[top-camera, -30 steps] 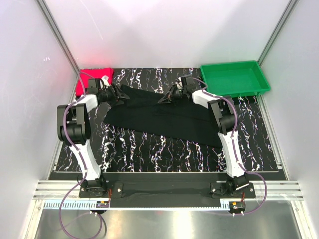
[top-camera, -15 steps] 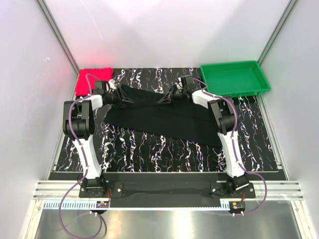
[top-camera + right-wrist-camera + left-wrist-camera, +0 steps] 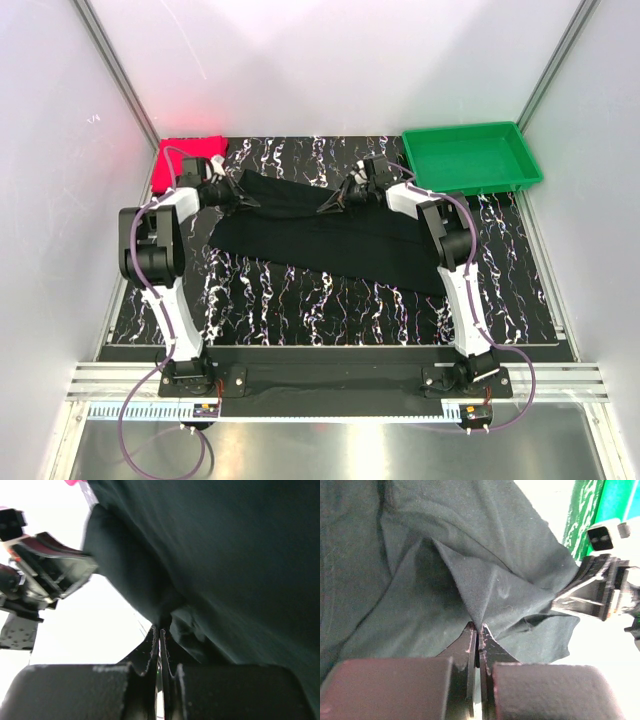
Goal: Fold and stack the t-shirts
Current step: Fold the tshirt
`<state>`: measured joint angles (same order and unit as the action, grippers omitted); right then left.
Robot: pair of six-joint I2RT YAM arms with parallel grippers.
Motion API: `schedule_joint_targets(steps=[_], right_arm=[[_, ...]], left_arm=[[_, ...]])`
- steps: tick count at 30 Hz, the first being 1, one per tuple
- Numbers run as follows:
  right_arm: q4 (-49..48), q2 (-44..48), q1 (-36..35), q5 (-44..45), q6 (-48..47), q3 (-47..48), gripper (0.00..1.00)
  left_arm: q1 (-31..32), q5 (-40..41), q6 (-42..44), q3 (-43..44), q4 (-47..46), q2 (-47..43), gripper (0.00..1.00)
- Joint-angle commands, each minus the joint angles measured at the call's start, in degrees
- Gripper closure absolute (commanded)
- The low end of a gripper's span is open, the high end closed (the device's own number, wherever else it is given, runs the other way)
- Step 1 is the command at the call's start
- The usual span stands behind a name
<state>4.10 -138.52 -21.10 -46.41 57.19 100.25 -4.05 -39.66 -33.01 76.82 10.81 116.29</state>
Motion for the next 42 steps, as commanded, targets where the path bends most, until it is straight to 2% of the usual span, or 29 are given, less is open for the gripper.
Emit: schedule_joint_targets(steps=[1, 7, 19, 36, 38, 39, 40, 42], right_arm=[[0.21, 5.79, 0.01, -2.28, -0.67, -2.33, 0.95], [6.17, 7.21, -0.78, -2.54, -3.92, -3.22, 0.94], [11.9, 9.05, -3.68, -0.43, -7.79, -5.5, 0.93], [14.18, 10.55, -6.32, 0.09, -8.06, -7.69, 0.89], [14.62, 10.72, -6.32, -0.43, -8.32, -7.87, 0.83], [14.88, 10.73, -6.32, -0.61, -8.93, -7.87, 0.8], [15.93, 10.9, -6.32, -1.04, -9.63, -7.79, 0.73], [18.48, 10.99, -6.14, -0.96, -13.56, -5.78, 0.63]], left_arm=[[-1.39, -1.21, 0.32, 0.88, 2.81, -4.93, 1.0], [-2.19, -1.56, 1.81, 1.67, 10.8, -5.81, 1.0], [-2.36, -1.13, 5.5, 1.32, 18.89, -5.72, 1.0], [-4.56, 0.54, 9.55, -1.49, 23.91, -8.53, 0.99], [-4.65, 1.68, 10.95, -2.45, 25.31, -8.97, 0.96], [-4.82, 3.69, 11.48, -2.81, 25.75, -9.76, 0.85], [-4.82, 5.02, 11.92, -3.07, 26.28, -10.2, 0.77], [-4.91, 8.96, 12.89, -2.81, 26.81, -11.6, 0.68]])
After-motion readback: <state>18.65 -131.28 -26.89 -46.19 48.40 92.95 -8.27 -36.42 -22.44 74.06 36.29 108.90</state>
